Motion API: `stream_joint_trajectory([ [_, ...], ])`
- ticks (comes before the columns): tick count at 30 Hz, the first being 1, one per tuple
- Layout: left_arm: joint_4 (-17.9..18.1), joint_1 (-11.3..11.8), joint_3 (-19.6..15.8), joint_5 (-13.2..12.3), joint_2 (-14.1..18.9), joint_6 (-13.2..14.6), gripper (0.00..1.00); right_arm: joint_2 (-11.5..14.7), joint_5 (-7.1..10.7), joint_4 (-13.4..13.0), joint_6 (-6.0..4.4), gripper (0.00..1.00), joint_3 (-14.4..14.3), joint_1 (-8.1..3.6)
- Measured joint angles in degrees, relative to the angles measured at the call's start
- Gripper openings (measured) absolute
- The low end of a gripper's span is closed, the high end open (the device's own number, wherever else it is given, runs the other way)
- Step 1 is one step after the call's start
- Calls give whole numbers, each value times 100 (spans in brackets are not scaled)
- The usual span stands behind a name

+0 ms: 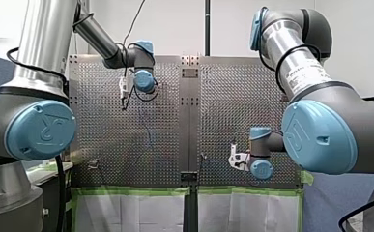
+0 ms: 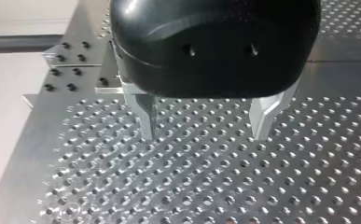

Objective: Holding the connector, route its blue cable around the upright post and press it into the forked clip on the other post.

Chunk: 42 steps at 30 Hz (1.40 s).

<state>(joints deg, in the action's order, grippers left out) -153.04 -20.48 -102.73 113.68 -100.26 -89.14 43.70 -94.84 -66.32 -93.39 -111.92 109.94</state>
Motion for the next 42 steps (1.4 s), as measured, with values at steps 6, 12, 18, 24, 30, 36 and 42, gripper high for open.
stream_joint_trajectory([
  [6,102,82,-104,-284,1,-292,100,-1,0,3,10,2,1,-13],
  [12,-25,141,-177,-231,1,-550,100,0,0,4,18,2,5,-25],
  [18,-154,189,-184,26,1,-759,100,0,0,4,27,2,1,-34],
  [24,-280,240,-187,222,2,-866,100,-2,0,4,29,2,0,-37],
  [30,-382,247,-186,256,4,-865,100,-1,0,1,29,2,0,-38],
  [36,-648,162,-164,490,3,-608,100,-1,0,-6,20,2,2,-38],
  [42,-713,42,-36,771,3,-326,100,-3,0,-31,7,2,1,-38],
])
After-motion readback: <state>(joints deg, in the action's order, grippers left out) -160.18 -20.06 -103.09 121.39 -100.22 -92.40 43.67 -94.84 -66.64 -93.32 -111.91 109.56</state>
